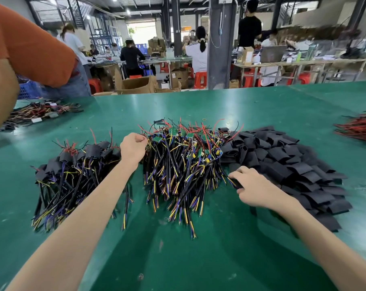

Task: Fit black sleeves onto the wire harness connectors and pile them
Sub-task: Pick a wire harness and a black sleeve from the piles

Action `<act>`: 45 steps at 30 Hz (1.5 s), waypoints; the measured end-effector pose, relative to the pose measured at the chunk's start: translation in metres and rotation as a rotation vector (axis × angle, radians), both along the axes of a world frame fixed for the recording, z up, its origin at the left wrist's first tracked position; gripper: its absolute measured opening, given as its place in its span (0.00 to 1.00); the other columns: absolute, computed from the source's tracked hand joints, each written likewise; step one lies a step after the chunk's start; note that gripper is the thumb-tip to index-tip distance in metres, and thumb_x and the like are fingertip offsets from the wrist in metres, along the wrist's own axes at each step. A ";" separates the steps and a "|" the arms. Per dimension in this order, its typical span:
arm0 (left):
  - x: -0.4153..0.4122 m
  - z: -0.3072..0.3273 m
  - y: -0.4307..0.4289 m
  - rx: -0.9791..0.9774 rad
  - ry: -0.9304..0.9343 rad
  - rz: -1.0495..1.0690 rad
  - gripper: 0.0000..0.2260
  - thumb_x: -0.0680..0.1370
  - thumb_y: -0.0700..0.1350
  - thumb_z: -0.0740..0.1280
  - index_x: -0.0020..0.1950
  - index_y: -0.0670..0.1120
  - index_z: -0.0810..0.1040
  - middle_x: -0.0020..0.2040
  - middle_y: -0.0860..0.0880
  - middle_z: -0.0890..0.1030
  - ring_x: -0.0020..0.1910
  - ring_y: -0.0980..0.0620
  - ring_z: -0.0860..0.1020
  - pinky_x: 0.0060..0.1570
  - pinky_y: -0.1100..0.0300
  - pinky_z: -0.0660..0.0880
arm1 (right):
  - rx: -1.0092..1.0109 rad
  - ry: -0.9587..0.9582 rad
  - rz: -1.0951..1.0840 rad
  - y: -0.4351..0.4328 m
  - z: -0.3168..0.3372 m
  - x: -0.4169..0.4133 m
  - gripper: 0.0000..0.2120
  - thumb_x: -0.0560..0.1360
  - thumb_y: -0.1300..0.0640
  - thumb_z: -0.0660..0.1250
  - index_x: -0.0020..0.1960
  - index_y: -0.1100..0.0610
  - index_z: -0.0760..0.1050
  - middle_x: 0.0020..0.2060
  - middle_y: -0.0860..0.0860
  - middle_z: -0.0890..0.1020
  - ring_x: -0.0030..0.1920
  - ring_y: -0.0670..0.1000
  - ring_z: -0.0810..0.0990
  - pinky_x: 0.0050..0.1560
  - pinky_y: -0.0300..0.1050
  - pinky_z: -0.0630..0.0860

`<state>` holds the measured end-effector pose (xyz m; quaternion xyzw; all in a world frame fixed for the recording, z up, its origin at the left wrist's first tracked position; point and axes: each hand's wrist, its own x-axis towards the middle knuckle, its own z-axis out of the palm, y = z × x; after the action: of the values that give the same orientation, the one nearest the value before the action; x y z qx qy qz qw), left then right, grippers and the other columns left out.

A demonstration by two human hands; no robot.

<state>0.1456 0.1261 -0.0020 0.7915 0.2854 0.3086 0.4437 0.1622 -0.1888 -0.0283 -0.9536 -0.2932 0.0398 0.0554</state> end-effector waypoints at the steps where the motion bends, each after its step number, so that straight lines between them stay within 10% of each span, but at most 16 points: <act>1: 0.000 0.001 -0.001 -0.003 -0.010 -0.006 0.01 0.77 0.39 0.66 0.46 0.44 0.77 0.53 0.42 0.80 0.55 0.44 0.77 0.59 0.51 0.74 | -0.003 -0.007 0.000 0.000 0.000 0.000 0.22 0.75 0.61 0.60 0.68 0.53 0.65 0.62 0.53 0.67 0.62 0.55 0.66 0.58 0.48 0.69; 6: 0.001 -0.003 -0.001 -0.157 -0.070 -0.049 0.07 0.78 0.36 0.63 0.55 0.42 0.73 0.58 0.37 0.76 0.49 0.44 0.77 0.59 0.47 0.74 | -0.004 -0.044 -0.013 -0.001 -0.002 0.002 0.19 0.76 0.60 0.60 0.67 0.53 0.66 0.59 0.52 0.67 0.61 0.55 0.67 0.56 0.49 0.69; 11: 0.008 0.010 -0.015 0.293 0.194 0.088 0.12 0.79 0.50 0.61 0.61 0.48 0.76 0.62 0.42 0.73 0.64 0.41 0.68 0.63 0.47 0.66 | -0.030 -0.084 -0.013 0.000 -0.005 0.003 0.17 0.76 0.59 0.60 0.65 0.53 0.67 0.58 0.53 0.68 0.60 0.55 0.68 0.53 0.49 0.68; 16: 0.021 0.028 -0.030 0.241 0.390 -0.096 0.21 0.74 0.52 0.69 0.56 0.36 0.76 0.55 0.35 0.79 0.56 0.39 0.77 0.58 0.48 0.74 | -0.034 -0.087 -0.020 0.002 -0.005 0.002 0.18 0.76 0.59 0.60 0.65 0.54 0.67 0.58 0.53 0.68 0.59 0.55 0.68 0.54 0.49 0.69; 23: 0.037 0.030 -0.036 0.250 0.528 0.039 0.28 0.76 0.58 0.61 0.69 0.41 0.67 0.71 0.38 0.63 0.69 0.38 0.62 0.66 0.45 0.61 | -0.049 -0.110 -0.001 0.002 -0.003 -0.002 0.16 0.77 0.59 0.59 0.64 0.56 0.67 0.58 0.54 0.68 0.59 0.56 0.68 0.54 0.49 0.68; 30: 0.050 0.035 -0.026 0.294 0.533 0.079 0.20 0.69 0.49 0.69 0.57 0.41 0.77 0.60 0.40 0.75 0.62 0.39 0.70 0.62 0.47 0.69 | -0.029 -0.120 0.018 0.000 -0.003 -0.002 0.15 0.77 0.59 0.59 0.64 0.57 0.67 0.56 0.54 0.68 0.57 0.56 0.69 0.52 0.49 0.69; 36: 0.044 0.049 -0.028 0.293 0.174 0.024 0.17 0.69 0.38 0.71 0.56 0.42 0.74 0.51 0.44 0.79 0.51 0.44 0.77 0.53 0.54 0.74 | -0.058 -0.176 0.021 0.000 -0.006 0.000 0.13 0.78 0.58 0.59 0.62 0.58 0.67 0.56 0.54 0.68 0.57 0.56 0.69 0.51 0.49 0.69; 40: 0.028 0.085 -0.048 -0.145 -0.259 -0.225 0.25 0.66 0.25 0.65 0.59 0.41 0.63 0.42 0.42 0.74 0.29 0.49 0.74 0.31 0.55 0.76 | -0.065 -0.187 0.029 -0.002 -0.005 0.003 0.13 0.77 0.59 0.59 0.61 0.57 0.68 0.56 0.54 0.68 0.58 0.56 0.68 0.48 0.47 0.67; 45: -0.002 0.153 -0.043 -0.401 -0.518 -0.330 0.15 0.70 0.25 0.58 0.48 0.42 0.72 0.39 0.46 0.78 0.28 0.55 0.76 0.27 0.63 0.71 | -0.004 -0.162 0.040 -0.007 0.006 0.008 0.16 0.77 0.61 0.60 0.64 0.53 0.67 0.57 0.52 0.66 0.59 0.53 0.65 0.51 0.47 0.65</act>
<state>0.1437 0.0831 0.1510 0.6199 0.0867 0.3609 0.6913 0.1698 -0.1958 -0.0218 -0.9478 -0.3157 -0.0356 0.0287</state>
